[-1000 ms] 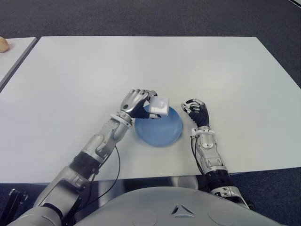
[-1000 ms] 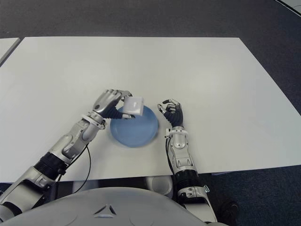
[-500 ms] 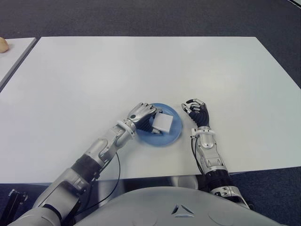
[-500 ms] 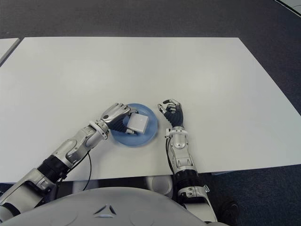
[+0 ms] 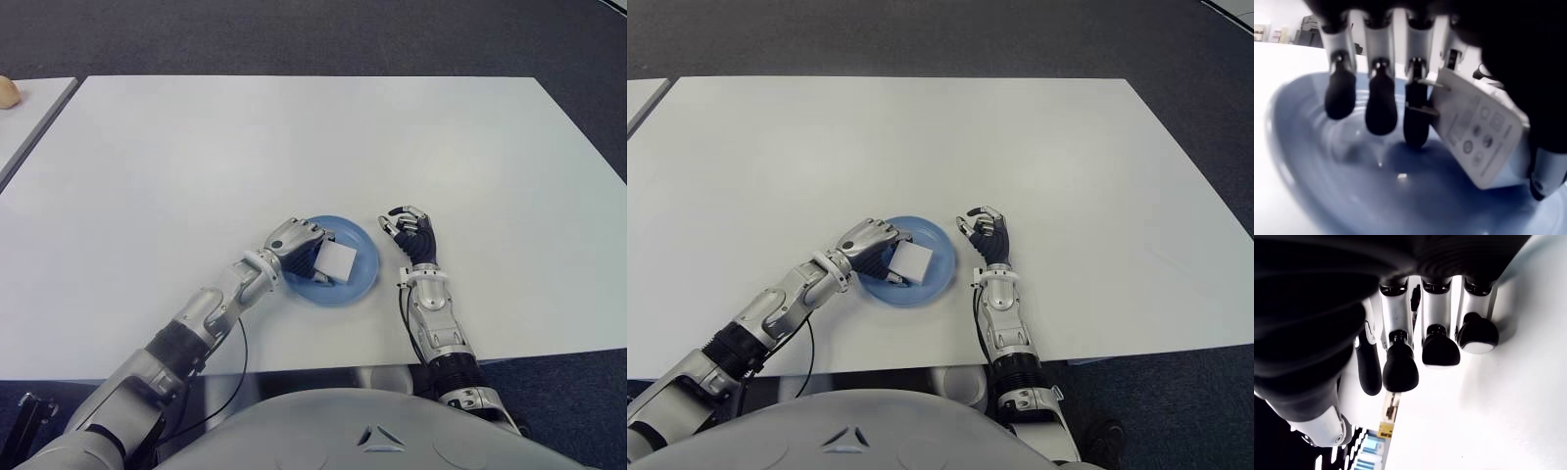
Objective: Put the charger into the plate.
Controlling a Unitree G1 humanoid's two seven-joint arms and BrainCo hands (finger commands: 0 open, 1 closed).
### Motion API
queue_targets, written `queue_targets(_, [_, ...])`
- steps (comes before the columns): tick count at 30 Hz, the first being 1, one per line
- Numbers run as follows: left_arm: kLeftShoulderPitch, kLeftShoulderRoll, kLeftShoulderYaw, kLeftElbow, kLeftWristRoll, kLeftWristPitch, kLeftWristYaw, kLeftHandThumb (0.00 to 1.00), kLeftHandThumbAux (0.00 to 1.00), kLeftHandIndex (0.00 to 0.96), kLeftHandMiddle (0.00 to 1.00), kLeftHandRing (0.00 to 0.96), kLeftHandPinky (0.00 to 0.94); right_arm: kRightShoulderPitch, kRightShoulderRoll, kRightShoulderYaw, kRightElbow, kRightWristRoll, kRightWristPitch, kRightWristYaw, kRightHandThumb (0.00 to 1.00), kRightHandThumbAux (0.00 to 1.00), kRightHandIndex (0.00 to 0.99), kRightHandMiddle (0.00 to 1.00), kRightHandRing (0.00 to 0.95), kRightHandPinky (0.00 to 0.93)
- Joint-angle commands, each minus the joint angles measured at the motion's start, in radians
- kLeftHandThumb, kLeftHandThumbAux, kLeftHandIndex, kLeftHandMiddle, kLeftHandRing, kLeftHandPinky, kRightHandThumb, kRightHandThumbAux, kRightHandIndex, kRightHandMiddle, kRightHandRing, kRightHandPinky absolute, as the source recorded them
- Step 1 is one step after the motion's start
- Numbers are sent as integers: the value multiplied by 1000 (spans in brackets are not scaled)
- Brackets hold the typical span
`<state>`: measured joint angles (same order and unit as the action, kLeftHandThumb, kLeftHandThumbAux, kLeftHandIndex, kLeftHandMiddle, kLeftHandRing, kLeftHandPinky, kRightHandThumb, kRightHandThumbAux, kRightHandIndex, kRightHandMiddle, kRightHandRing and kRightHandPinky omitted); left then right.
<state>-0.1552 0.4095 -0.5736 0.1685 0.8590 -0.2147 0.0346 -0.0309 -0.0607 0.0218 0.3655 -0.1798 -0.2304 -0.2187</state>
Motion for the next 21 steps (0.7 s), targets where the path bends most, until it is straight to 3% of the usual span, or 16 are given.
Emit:
queue_targets(1, [8,4,-11,-1,28,14,-24,843,662,410,558,685,636,10,-2,3,24,-8,10,4,707,727,437,835,854,865])
queue_targets(6, [7,2,-9,-6,46,15,-1,835,669,394,544,597,560,10,-3,2,28,-9,3,2,707,727,437,826,847,862])
queue_targets(11, [7,6,-6,-13,66,16,7,724,698,407,357,349,330,8,-3,2,33,-10,0,1,707,727,437,821,843,862])
queue_targets(14, [3,13,-9,-15,82,13,7,534,663,241,242,219,192,6,-4,2,38,-10,-3,1,707,727,437,819,843,863])
queue_targets(21, [-12,25,-14,-14,127,15,13,335,706,70,60,38,24,5,-4,2,40,-11,-2,-2,707,728,437,821,846,867])
